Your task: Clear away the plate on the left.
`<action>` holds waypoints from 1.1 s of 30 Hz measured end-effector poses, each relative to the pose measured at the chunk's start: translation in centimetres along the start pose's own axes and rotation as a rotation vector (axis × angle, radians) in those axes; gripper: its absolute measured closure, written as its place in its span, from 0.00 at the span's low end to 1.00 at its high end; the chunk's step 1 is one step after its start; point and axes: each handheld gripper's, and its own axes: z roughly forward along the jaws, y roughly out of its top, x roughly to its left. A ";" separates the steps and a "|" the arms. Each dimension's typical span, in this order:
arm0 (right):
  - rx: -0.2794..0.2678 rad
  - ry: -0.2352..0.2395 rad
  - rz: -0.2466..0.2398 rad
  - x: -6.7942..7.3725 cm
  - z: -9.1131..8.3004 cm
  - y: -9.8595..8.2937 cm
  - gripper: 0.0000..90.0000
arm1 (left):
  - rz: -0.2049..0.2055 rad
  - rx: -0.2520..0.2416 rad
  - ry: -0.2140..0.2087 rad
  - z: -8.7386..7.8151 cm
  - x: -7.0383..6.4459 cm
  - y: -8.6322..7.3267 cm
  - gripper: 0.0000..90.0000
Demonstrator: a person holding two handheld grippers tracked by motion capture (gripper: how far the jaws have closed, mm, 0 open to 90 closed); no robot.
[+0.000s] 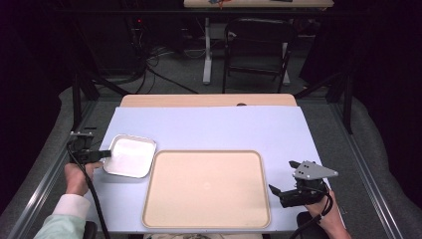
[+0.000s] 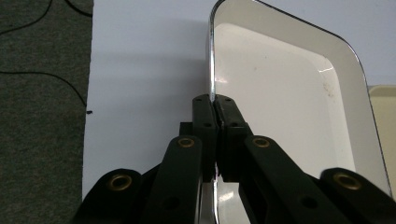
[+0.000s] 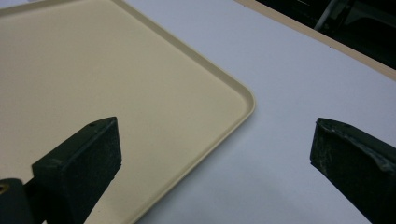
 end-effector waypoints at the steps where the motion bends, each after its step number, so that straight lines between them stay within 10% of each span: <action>1: 0.001 0.002 0.003 0.0 0.0 0.0 0.01 | 0.003 0.000 -0.004 -0.2 0.0 0.0 0.98; 16: 0.007 -0.003 0.043 0.1 0.1 0.4 0.01 | 0.030 -0.091 -0.020 -2.2 -1.3 0.1 0.98; 33: -0.004 -0.013 0.063 0.2 1.3 1.7 0.01 | 0.124 -0.160 -0.100 -3.4 -6.1 0.1 0.98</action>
